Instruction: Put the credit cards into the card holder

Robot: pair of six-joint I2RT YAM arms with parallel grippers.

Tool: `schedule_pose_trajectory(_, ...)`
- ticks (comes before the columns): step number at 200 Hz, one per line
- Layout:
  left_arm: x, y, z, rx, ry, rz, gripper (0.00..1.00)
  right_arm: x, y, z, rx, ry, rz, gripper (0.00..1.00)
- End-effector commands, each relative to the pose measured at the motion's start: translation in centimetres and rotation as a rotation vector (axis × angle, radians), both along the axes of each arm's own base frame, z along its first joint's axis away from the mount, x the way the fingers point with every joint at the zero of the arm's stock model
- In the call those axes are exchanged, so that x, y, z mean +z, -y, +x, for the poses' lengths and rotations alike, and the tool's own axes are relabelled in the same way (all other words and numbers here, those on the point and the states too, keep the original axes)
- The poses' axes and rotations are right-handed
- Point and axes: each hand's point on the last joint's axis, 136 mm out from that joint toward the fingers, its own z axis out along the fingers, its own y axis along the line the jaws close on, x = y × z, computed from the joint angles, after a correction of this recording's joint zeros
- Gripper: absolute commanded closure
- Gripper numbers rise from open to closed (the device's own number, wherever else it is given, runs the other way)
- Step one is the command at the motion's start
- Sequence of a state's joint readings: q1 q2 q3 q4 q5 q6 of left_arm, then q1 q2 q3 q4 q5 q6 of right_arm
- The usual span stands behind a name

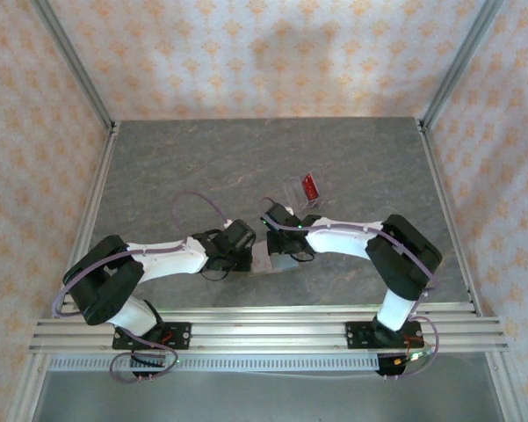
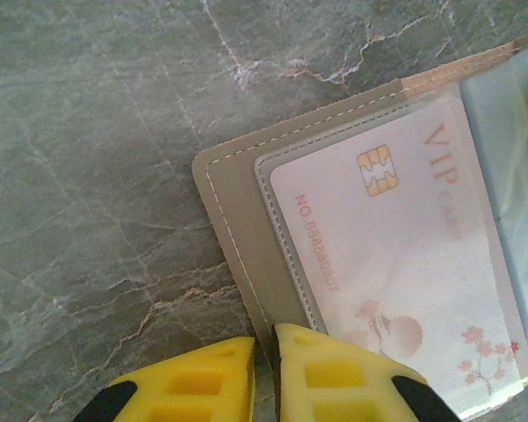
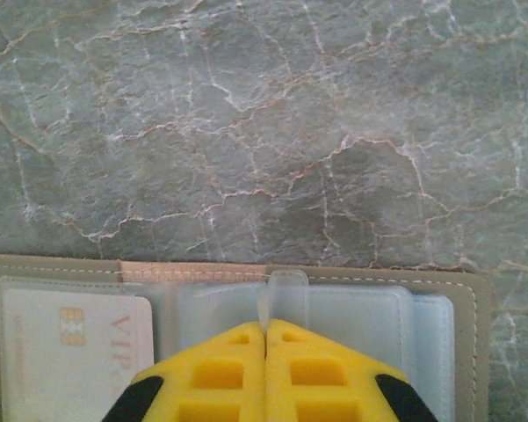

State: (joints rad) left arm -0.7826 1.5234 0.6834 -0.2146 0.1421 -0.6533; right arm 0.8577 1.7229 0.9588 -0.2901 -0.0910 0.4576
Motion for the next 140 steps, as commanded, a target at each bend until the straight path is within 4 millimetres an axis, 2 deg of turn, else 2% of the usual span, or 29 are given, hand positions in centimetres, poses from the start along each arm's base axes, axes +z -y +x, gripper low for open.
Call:
schedule_pose_trajectory(1, -3.1, -0.6, -0.8, -0.001, -0.046, 0.040, 0.86, -1.5, 2.0, -2.0, 0.012, -0.072, -0.081, 1.00)
schedule_pose_trajectory(46, -4.1, 0.3, -1.2, -0.010, -0.060, 0.036, 0.87, 1.9, 0.4, -1.0, 0.045, -0.036, -0.033, 1.00)
schedule_pose_trajectory(81, -4.3, 0.6, -1.3, -0.012, -0.059, 0.036, 0.87, 3.4, -1.1, -0.9, 0.056, -0.042, 0.033, 1.00)
schedule_pose_trajectory(111, -4.3, 0.6, -1.3, -0.014, -0.056, 0.036, 0.87, 2.9, -2.8, -1.5, 0.056, -0.098, 0.127, 0.89)
schedule_pose_trajectory(130, -4.2, 0.6, -1.3, -0.011, -0.055, 0.035, 0.87, 2.5, -4.1, -2.1, 0.060, -0.142, 0.206, 0.77)
schedule_pose_trajectory(140, -4.2, 0.6, -1.3, -0.009, -0.052, 0.036, 0.87, 2.8, -4.6, -2.2, 0.062, -0.144, 0.244, 0.76)
